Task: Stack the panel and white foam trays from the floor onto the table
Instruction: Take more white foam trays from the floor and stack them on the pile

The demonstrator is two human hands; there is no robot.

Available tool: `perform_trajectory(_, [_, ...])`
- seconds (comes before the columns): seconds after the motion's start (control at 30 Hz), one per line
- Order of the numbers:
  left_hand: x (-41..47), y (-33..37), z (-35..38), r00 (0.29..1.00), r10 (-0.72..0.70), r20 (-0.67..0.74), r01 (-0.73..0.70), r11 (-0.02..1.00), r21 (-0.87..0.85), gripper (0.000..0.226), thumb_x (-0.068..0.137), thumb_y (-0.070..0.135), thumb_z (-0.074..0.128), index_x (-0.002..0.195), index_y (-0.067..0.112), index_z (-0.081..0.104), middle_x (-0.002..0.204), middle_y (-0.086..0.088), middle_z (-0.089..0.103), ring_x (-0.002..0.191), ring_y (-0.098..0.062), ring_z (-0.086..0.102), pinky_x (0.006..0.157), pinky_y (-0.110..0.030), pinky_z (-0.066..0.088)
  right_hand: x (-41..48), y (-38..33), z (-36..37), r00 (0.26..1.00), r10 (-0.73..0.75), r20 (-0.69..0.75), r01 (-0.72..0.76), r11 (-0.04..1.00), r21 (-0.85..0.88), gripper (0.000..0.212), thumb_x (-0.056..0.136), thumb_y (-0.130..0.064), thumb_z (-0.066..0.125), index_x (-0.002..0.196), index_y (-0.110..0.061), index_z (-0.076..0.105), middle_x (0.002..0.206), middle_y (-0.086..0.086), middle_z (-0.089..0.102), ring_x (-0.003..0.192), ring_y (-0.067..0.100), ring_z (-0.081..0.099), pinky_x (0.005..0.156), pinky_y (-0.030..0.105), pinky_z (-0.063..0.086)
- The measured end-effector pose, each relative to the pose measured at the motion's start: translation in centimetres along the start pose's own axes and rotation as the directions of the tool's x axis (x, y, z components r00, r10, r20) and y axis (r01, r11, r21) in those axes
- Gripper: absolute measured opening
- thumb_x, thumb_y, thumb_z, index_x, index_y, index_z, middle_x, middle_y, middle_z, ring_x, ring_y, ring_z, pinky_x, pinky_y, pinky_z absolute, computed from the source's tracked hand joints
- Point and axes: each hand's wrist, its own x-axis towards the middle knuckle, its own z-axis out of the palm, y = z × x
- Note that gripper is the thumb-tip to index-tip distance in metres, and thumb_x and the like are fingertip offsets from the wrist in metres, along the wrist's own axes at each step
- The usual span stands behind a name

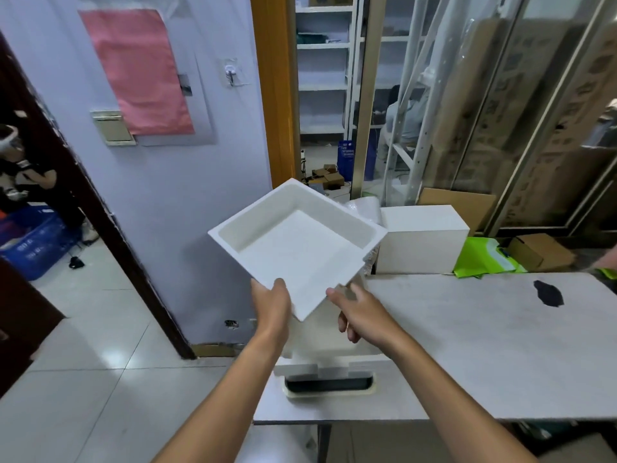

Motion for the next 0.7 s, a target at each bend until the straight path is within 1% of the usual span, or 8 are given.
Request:
perform_trajectory(0.07, [0.4, 1.0, -1.2, 1.000, 0.001, -0.012, -0.001, 1.000, -0.010, 0.039, 0.087, 0.003, 0.041, 0.122, 0.012, 0.057, 0.111, -0.007, 0.070, 0.102, -0.027, 0.067, 0.090, -0.042, 0.057, -0.2, 0.1, -1.0, 0.999, -0.009, 0.045, 0.010, 1.000, -0.016, 0.041, 0.091, -0.060, 0.054, 0.120, -0.032, 0.058, 0.067, 0.009, 0.064, 0.054, 0.022, 0.052, 0.059, 0.034, 0.045])
perform_trajectory(0.13, [0.8, 2.2, -2.6, 1.000, -0.003, 0.026, 0.002, 1.000, 0.028, 0.035, 0.091, 0.002, 0.041, 0.118, 0.013, 0.059, 0.106, -0.002, 0.072, 0.094, -0.022, 0.069, 0.082, -0.038, 0.059, -0.3, -0.1, -2.1, 0.999, 0.003, 0.041, -0.003, 1.000, -0.006, 0.050, 0.091, -0.065, 0.052, 0.119, -0.024, 0.060, 0.071, 0.014, 0.067, 0.054, 0.024, 0.054, 0.057, 0.034, 0.046])
perform_trajectory(0.27, [1.5, 3.8, -4.7, 0.993, 0.002, 0.118, -0.014, 0.994, 0.108, 0.030, 0.092, 0.001, 0.041, 0.113, 0.008, 0.061, 0.100, -0.003, 0.071, 0.082, -0.019, 0.067, 0.082, -0.048, 0.058, 0.4, -0.8, -4.8, 0.986, 0.117, -0.121, -0.109, 0.991, 0.071, 0.077, 0.088, -0.079, 0.032, 0.116, -0.012, 0.058, 0.079, 0.023, 0.071, 0.054, 0.025, 0.062, 0.055, 0.031, 0.053])
perform_trajectory(0.33, [1.7, 4.5, -5.2, 0.990, -0.013, 0.137, -0.005, 0.991, 0.131, 0.030, 0.091, 0.001, 0.042, 0.112, 0.008, 0.061, 0.098, -0.005, 0.070, 0.081, -0.022, 0.066, 0.076, -0.046, 0.059, 0.7, -0.8, -5.9, 0.967, 0.111, -0.230, -0.096, 0.992, 0.077, 0.068, 0.092, -0.074, 0.033, 0.113, -0.014, 0.058, 0.080, 0.023, 0.071, 0.053, 0.024, 0.062, 0.062, 0.036, 0.055])
perform_trajectory(0.4, [1.8, 4.9, -5.7, 0.986, -0.036, 0.161, 0.009, 0.987, 0.163, 0.027, 0.090, 0.001, 0.042, 0.109, 0.006, 0.061, 0.095, -0.007, 0.068, 0.078, -0.026, 0.064, 0.061, -0.037, 0.055, 0.7, -0.6, -6.3, 0.950, 0.067, -0.305, -0.059, 0.998, 0.038, 0.054, 0.095, -0.063, 0.043, 0.117, -0.017, 0.057, 0.082, 0.019, 0.072, 0.054, 0.024, 0.061, 0.065, 0.038, 0.055])
perform_trajectory(0.53, [1.9, 4.7, -5.7, 0.971, -0.086, 0.224, 0.035, 0.974, 0.224, 0.021, 0.093, 0.002, 0.043, 0.101, 0.009, 0.061, 0.090, -0.007, 0.067, 0.073, -0.025, 0.063, 0.044, -0.025, 0.048, 0.7, -0.1, -6.0, 0.962, -0.016, -0.272, -0.007, 0.997, -0.080, 0.029, 0.101, -0.030, 0.046, 0.129, -0.027, 0.055, 0.104, 0.002, 0.068, 0.058, 0.021, 0.059, 0.053, 0.032, 0.049])
perform_trajectory(0.6, [2.0, 4.4, -5.4, 0.962, -0.125, 0.241, 0.064, 0.967, 0.246, 0.017, 0.095, 0.006, 0.044, 0.098, 0.012, 0.060, 0.089, -0.005, 0.066, 0.072, -0.022, 0.062, 0.047, -0.025, 0.046, 1.0, 0.4, -5.9, 0.957, -0.033, -0.287, -0.013, 0.987, -0.160, 0.029, 0.100, -0.026, 0.045, 0.126, -0.031, 0.056, 0.101, 0.000, 0.067, 0.063, 0.020, 0.058, 0.051, 0.031, 0.046])
perform_trajectory(0.7, [2.6, 3.5, -5.0, 0.945, -0.206, 0.256, 0.149, 0.963, 0.223, 0.014, 0.099, 0.018, 0.048, 0.098, 0.017, 0.062, 0.089, -0.002, 0.071, 0.077, -0.023, 0.064, 0.071, -0.030, 0.047, 1.6, 1.5, -6.2, 0.934, -0.046, -0.355, -0.039, 0.973, -0.228, 0.032, 0.099, -0.028, 0.044, 0.126, -0.027, 0.060, 0.111, 0.000, 0.066, 0.081, 0.023, 0.060, 0.066, 0.031, 0.046])
